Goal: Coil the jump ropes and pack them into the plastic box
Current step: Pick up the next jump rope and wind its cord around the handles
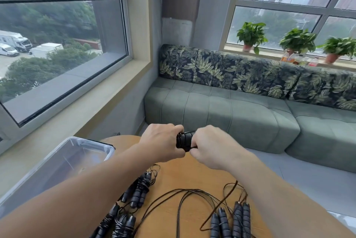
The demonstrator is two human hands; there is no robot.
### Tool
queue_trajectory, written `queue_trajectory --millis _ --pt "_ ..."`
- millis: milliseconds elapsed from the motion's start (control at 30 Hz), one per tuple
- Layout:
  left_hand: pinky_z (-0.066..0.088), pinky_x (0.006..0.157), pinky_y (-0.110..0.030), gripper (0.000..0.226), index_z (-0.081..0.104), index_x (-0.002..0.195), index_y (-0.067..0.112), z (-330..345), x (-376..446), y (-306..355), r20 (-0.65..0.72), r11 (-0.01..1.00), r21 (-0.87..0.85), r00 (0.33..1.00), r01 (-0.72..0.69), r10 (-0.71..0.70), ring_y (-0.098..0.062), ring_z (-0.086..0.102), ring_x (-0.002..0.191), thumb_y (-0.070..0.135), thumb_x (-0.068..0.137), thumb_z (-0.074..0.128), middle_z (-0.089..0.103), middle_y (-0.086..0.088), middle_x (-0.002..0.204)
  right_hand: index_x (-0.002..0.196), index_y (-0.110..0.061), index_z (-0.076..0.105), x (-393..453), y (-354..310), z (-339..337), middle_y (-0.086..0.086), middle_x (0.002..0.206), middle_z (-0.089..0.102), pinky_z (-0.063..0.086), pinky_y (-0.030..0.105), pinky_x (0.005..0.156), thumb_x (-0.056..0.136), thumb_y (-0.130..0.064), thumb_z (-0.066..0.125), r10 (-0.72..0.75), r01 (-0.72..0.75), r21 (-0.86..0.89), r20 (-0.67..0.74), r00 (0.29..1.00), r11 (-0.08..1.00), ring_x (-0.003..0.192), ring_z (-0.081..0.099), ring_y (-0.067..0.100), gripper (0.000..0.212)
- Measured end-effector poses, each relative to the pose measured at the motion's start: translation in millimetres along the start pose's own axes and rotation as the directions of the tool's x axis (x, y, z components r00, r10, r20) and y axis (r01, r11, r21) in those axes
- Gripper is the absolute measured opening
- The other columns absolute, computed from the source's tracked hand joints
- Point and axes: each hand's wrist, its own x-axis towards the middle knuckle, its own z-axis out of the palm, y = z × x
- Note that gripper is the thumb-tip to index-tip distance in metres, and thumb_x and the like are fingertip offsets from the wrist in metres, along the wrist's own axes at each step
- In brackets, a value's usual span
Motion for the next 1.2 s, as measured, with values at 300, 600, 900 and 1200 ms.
queue_trajectory --millis 300,600,900,1200 --pt "0.047 0.064 -0.031 0.026 0.05 0.094 0.035 -17 -13 11 0.179 0.984 -0.06 0.969 -0.165 0.173 -0.019 0.059 0.079 0.051 0.074 0.057 0.06 0.007 0.085 0.075 -0.022 0.078 24 20 -39 -0.012 0.06 0.064 0.043 0.021 0.054 0.072 -0.033 0.082 -0.176 0.146 0.252 0.1 0.979 0.957 0.058 0.054 0.002 0.011" --pt "0.033 0.046 -0.012 0.03 0.052 0.095 0.032 -44 -40 16 0.241 0.938 -0.336 0.956 -0.081 0.168 -0.005 0.053 0.062 0.047 0.077 0.071 0.059 0.007 0.074 0.077 -0.015 0.076 30 54 -4 0.002 0.069 0.066 0.042 0.021 0.054 0.079 -0.017 0.079 -0.165 -0.129 0.828 0.257 0.952 0.546 0.057 0.053 0.01 0.005" --pt "0.044 0.063 -0.014 0.056 0.051 0.118 0.033 -34 -33 2 0.183 0.744 -0.667 0.976 0.035 0.118 0.0 0.059 0.076 0.053 0.074 0.079 0.063 0.013 0.091 0.092 -0.002 0.065 18 47 49 0.013 0.084 0.065 0.056 0.028 0.059 0.091 -0.011 0.054 -0.164 -0.297 0.893 0.255 0.953 -0.338 0.069 0.064 0.018 0.014" --pt "0.039 0.059 -0.005 0.06 0.05 0.134 0.032 -16 -20 -5 0.083 0.668 -0.743 0.996 0.035 0.041 0.01 0.058 0.064 0.044 0.082 0.076 0.063 0.016 0.083 0.086 -0.009 0.056 16 34 69 0.003 0.071 0.042 0.022 0.017 0.043 0.098 0.0 0.04 0.032 -0.161 0.935 0.18 0.983 -0.317 0.05 0.033 0.006 0.022"
